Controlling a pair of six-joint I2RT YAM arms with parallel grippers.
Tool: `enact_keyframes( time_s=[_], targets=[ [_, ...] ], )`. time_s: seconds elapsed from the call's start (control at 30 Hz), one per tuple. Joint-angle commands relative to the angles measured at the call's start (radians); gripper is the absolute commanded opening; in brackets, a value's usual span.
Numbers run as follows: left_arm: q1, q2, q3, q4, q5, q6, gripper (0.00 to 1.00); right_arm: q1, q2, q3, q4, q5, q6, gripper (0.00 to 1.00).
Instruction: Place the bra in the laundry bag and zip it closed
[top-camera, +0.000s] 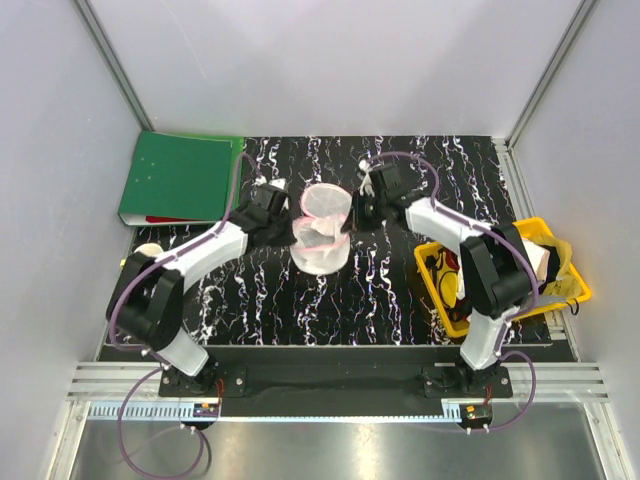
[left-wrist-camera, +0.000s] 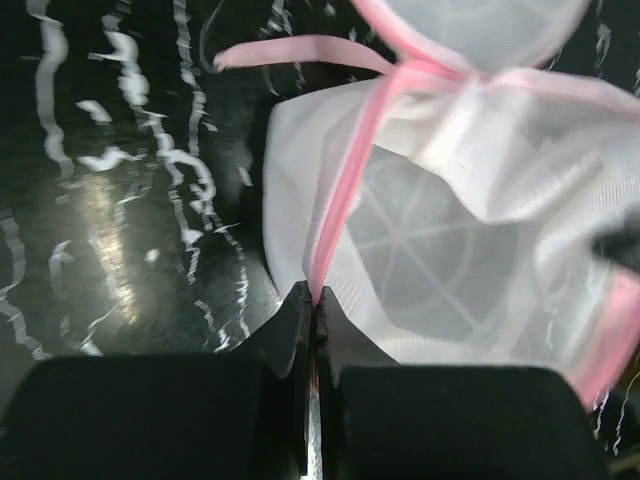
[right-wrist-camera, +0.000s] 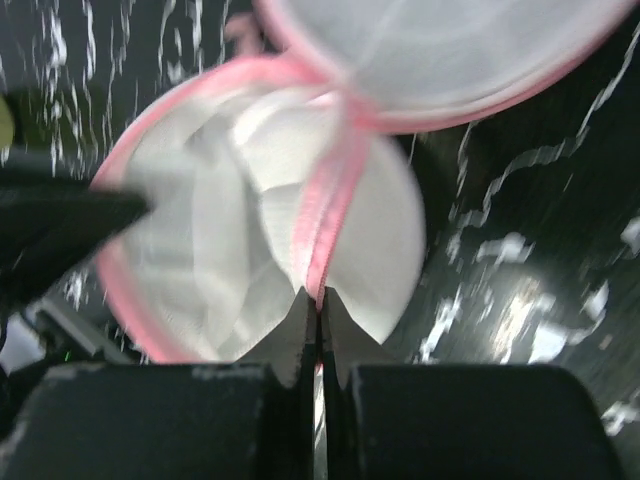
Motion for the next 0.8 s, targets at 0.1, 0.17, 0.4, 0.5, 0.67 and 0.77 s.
enact_keyframes(
  time_s=[0.1, 0.17, 0.4, 0.5, 0.67, 0.77],
  targets=[
    [0.006, -0.104, 0.043, 0.112, -0.155, -0.048, 0.05, -0.035, 0.185, 0.389, -0.208, 0.253, -0.099, 0.11],
    [0.019, -0.037, 0.095, 0.085, -0.139, -0.034, 0.07, -0.037, 0.187, 0.453, -0.307, 0.319, -0.117, 0.35],
    [0.044, 0.005, 0.187, 0.086, -0.139, -0.032, 0.52, -0.052, -0.154, 0.288, -0.447, 0.573, -0.105, 1.00],
    [0.038, -0.059, 0.175, 0.079, -0.131, -0.048, 0.81, -0.096, -0.315, 0.216, -0.537, 0.660, -0.006, 1.00],
    [-0.019, -0.188, 0.120, 0.066, -0.085, -0.069, 0.88, -0.242, -0.626, 0.065, -0.635, 0.598, 0.160, 1.00],
    [-0.089, -0.279, 0.068, 0.079, -0.053, -0.080, 0.86, -0.297, -0.810, -0.034, -0.704, 0.606, 0.293, 1.00]
  ],
)
